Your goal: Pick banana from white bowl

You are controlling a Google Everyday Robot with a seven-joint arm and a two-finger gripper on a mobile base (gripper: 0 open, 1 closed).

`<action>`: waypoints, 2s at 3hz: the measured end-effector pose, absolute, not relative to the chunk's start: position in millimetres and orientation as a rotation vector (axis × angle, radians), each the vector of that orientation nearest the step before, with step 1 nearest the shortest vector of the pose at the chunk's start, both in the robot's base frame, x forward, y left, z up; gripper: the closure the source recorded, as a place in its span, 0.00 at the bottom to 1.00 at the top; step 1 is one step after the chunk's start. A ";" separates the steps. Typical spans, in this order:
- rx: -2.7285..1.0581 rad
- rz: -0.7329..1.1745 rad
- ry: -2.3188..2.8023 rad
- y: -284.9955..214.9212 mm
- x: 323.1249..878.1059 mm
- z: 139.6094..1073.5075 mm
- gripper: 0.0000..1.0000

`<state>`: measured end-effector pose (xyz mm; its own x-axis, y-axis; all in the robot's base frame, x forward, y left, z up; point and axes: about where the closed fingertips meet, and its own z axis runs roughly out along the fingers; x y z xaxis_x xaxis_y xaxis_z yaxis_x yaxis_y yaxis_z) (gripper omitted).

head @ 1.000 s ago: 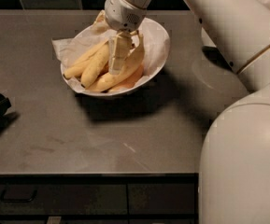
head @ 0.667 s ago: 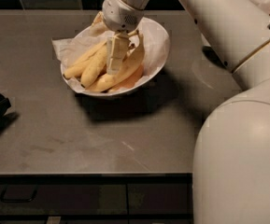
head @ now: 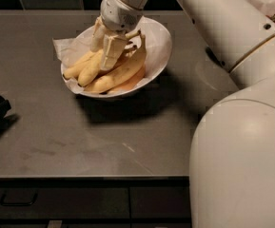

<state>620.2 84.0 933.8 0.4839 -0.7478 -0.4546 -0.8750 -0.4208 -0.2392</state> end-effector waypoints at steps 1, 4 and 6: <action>-2.273 0.385 1.359 81.8 620.2 933.6 0.85; -2.103 0.168 1.380 41.6 605.6 1017.4 1.00; -2.052 0.099 1.356 16.1 571.9 1079.5 1.00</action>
Offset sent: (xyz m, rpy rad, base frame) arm -0.0089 -0.0369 0.0456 0.0390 -0.0881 -0.1366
